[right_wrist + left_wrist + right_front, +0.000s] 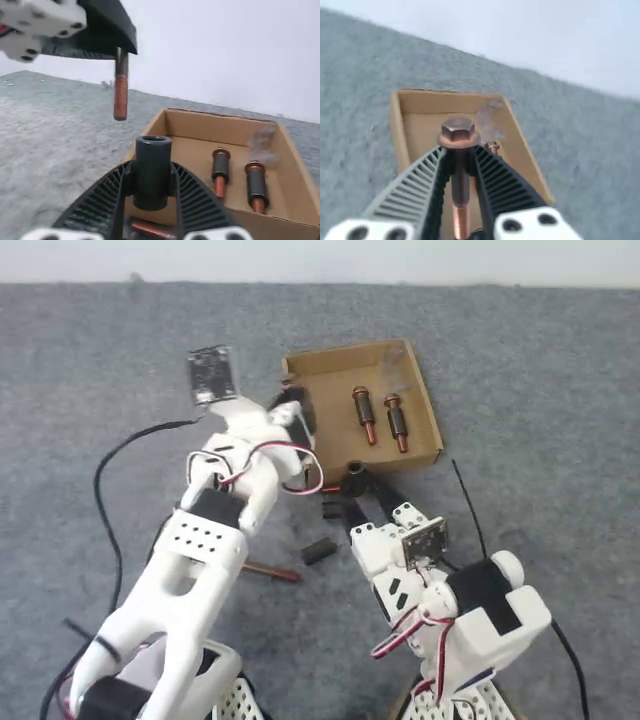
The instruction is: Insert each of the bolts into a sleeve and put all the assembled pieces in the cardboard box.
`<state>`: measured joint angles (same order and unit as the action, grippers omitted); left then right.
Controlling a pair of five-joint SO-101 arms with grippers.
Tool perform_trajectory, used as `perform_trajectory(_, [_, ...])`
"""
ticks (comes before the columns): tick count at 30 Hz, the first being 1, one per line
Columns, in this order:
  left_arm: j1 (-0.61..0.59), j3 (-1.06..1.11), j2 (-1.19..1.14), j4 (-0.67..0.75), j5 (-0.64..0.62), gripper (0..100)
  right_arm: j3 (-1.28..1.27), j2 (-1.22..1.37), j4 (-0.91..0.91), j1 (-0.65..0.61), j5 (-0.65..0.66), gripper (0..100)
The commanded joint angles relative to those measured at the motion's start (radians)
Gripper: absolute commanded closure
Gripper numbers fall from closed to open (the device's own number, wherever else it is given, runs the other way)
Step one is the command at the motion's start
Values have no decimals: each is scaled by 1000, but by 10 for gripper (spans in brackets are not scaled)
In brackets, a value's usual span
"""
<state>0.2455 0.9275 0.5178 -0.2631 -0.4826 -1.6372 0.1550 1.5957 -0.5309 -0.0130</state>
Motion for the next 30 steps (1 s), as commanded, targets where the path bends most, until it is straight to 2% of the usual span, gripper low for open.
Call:
perform_trajectory(1, [58, -42, 69, 34, 127, 988, -9, -47, -18, -13, 9, 991])
perform_trajectory(5, [94, -87, 71, -72, 100, 988, 31, -47, -110, -15, 66, 991])
perform_trajectory(10, [89, -189, 71, -219, 63, 988, 34, -47, -110, -16, 63, 991])
perform_trajectory(14, [95, -213, 69, -241, 63, 988, 35, -47, -113, -25, 68, 991])
perform_trajectory(18, [97, -188, 64, -170, 60, 988, 32, -47, -113, -36, 69, 991])
perform_trajectory(24, [137, -39, 71, 52, 58, 988, 32, -47, -113, -33, 69, 991])
perform_trajectory(30, [155, -4, 71, 71, 60, 988, 32, -47, -108, -30, 69, 991])
